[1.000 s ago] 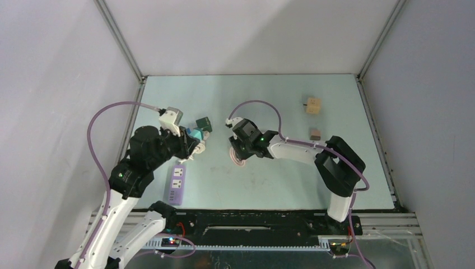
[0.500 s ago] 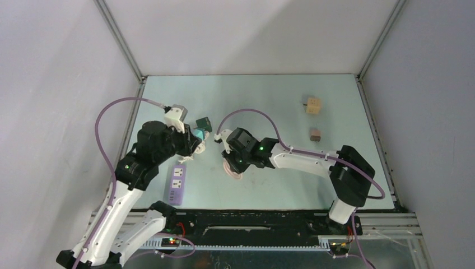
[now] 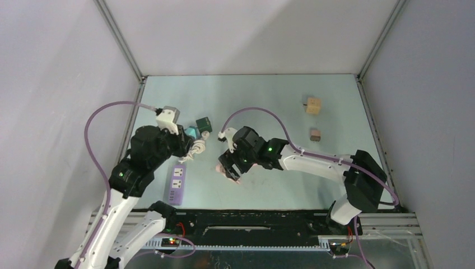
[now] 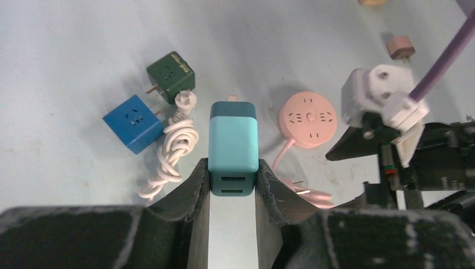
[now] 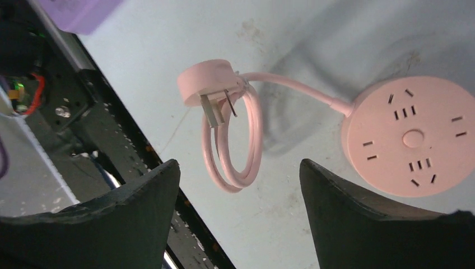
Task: Insert the plug
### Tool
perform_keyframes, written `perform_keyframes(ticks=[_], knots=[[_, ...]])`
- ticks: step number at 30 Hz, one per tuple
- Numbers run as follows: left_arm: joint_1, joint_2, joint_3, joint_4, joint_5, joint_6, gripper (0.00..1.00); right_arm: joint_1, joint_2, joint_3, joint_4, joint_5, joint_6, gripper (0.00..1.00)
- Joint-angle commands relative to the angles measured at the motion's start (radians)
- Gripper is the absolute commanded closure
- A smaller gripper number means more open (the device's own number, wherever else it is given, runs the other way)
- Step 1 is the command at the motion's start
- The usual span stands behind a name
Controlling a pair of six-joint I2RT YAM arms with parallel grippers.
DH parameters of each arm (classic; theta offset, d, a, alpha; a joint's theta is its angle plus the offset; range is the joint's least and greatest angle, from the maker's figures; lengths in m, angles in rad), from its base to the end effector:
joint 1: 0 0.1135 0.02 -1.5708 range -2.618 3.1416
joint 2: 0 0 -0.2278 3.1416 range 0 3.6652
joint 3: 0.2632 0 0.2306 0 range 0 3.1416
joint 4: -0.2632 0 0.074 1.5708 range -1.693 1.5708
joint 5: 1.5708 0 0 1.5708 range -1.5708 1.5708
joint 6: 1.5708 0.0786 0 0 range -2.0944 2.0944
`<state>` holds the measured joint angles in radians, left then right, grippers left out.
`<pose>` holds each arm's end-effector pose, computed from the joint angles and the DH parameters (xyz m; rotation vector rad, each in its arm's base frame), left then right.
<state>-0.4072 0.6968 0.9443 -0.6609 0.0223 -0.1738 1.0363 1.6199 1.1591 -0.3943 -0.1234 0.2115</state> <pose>0.1703 -0.0754 0.3111 0.2481 1.9905 -0.3968 0.1736 0.3122 0.1810 -1.0741 2.3084 0.6837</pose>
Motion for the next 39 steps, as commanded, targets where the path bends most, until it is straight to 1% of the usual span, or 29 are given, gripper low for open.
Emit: perform_keyframes(ticks=[1, 8, 14, 16, 19, 21, 24, 27, 29, 30, 31, 32, 34, 36, 39], knots=[[0.005, -0.089, 0.035, 0.016, -0.060, 0.039, 1.00, -0.033, -0.087, 0.007, 0.102, -0.080, 0.023, 0.18], [0.005, -0.159, 0.070, 0.020, -0.068, 0.056, 1.00, -0.078, -0.078, 0.025, 0.183, -0.190, 0.055, 0.14], [0.005, -0.215, 0.092, 0.036, -0.081, 0.071, 1.00, -0.086, 0.086, 0.174, 0.207, -0.333, 0.084, 0.15], [0.005, -0.241, 0.111, 0.045, -0.062, 0.072, 1.00, -0.090, 0.170, 0.263, 0.221, -0.392, 0.108, 0.17], [0.005, -0.289, 0.143, 0.067, -0.015, 0.068, 1.00, -0.090, 0.313, 0.435, 0.197, -0.490, 0.140, 0.20], [0.005, -0.323, 0.155, 0.093, 0.042, 0.060, 1.00, -0.082, 0.450, 0.578, 0.156, -0.544, 0.156, 0.22], [0.005, -0.372, 0.158, 0.141, 0.090, 0.039, 1.00, -0.063, 0.619, 0.811, 0.061, -0.563, 0.171, 0.25], [0.005, -0.397, 0.165, 0.159, 0.111, 0.028, 1.00, -0.038, 0.757, 0.999, 0.015, -0.592, 0.201, 0.31], [0.005, -0.401, 0.166, 0.156, 0.123, 0.021, 1.00, -0.024, 0.833, 1.088, 0.028, -0.619, 0.243, 0.40], [0.005, -0.400, 0.163, 0.155, 0.132, 0.018, 1.00, -0.016, 0.865, 1.123, 0.049, -0.632, 0.270, 0.42], [0.005, -0.397, 0.159, 0.154, 0.141, 0.016, 1.00, -0.012, 0.893, 1.146, 0.085, -0.645, 0.304, 0.44], [0.005, -0.394, 0.153, 0.153, 0.150, 0.013, 1.00, -0.006, 0.913, 1.158, 0.130, -0.655, 0.346, 0.49], [0.005, -0.385, 0.138, 0.155, 0.163, 0.007, 1.00, 0.010, 0.955, 1.169, 0.212, -0.665, 0.420, 0.56], [0.005, -0.376, 0.127, 0.152, 0.177, 0.003, 1.00, 0.031, 1.010, 1.209, 0.215, -0.638, 0.460, 0.59], [0.005, -0.364, 0.106, 0.150, 0.198, -0.005, 1.00, 0.058, 1.065, 1.252, 0.202, -0.603, 0.472, 0.65]])
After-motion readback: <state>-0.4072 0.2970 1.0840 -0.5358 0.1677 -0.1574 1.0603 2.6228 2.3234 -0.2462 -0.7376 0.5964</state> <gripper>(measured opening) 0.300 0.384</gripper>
